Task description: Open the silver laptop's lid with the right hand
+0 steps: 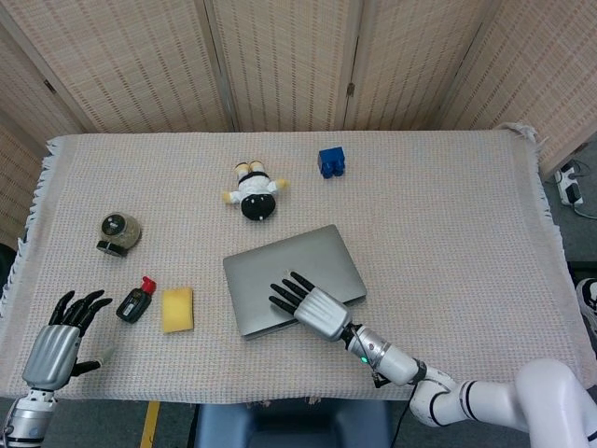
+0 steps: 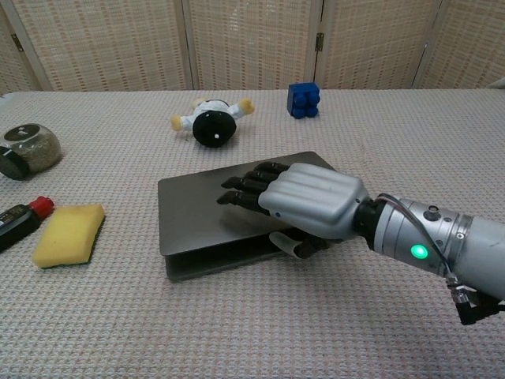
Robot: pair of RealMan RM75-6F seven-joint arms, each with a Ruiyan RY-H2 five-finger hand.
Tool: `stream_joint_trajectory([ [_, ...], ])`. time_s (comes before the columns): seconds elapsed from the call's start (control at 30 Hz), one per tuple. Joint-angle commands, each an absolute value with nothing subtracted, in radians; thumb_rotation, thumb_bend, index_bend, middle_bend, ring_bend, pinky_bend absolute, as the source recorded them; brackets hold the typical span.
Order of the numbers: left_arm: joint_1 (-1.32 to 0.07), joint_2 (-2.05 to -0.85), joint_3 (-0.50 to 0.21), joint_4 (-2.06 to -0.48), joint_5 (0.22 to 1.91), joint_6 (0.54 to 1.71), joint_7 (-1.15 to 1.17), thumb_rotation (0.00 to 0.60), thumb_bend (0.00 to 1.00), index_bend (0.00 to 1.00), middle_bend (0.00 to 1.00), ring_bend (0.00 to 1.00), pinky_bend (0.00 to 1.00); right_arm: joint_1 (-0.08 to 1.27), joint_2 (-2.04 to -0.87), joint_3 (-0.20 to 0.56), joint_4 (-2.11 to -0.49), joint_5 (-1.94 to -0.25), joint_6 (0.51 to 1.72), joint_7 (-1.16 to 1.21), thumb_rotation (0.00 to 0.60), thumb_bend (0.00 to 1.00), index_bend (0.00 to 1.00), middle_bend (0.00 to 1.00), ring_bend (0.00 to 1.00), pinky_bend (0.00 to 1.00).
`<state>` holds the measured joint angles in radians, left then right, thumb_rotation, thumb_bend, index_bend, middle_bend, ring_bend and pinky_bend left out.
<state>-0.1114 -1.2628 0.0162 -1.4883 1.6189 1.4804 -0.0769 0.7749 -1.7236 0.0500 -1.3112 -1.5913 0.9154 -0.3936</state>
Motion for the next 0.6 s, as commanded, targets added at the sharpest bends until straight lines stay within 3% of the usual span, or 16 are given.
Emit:
stream_joint_trajectory([
  [0.03,-0.111,-1.286,0.03,-1.46,1.639,1.487,-0.102,0.6,0.28,0.26,0.21,0.24,0.11,0.795,-1.727,0.08,-1.327,-1.568,0.902,-0.445,0.6,0.64,0.0,0.0,0.0,0.0],
  [0.2,-0.111,-1.327,0.061,-1.403,1.686,1.501,-0.178,0.6,0.28,0.31,0.28,0.31,0.18,0.816,-1.732,0.11,-1.346,-1.539,0.89,-0.509,0.6,0.64,0.0,0.0,0.0,0.0],
  [0.33,-0.139,-1.347,0.103,-1.364,1.751,1.47,-0.214,0.6,0.29,0.31,0.3,0.32,0.18,0.827,-1.735,0.13,-1.36,-1.515,0.888,-0.548,0.6,0.64,0.0,0.0,0.0,0.0],
  [0.6,-0.283,-1.324,0.14,-1.407,1.835,1.301,-0.261,0.6,0.47,0.16,0.14,0.14,0.05,0.847,-1.73,0.153,-1.372,-1.476,0.884,-0.606,0.6,0.64,0.0,0.0,0.0,0.0],
])
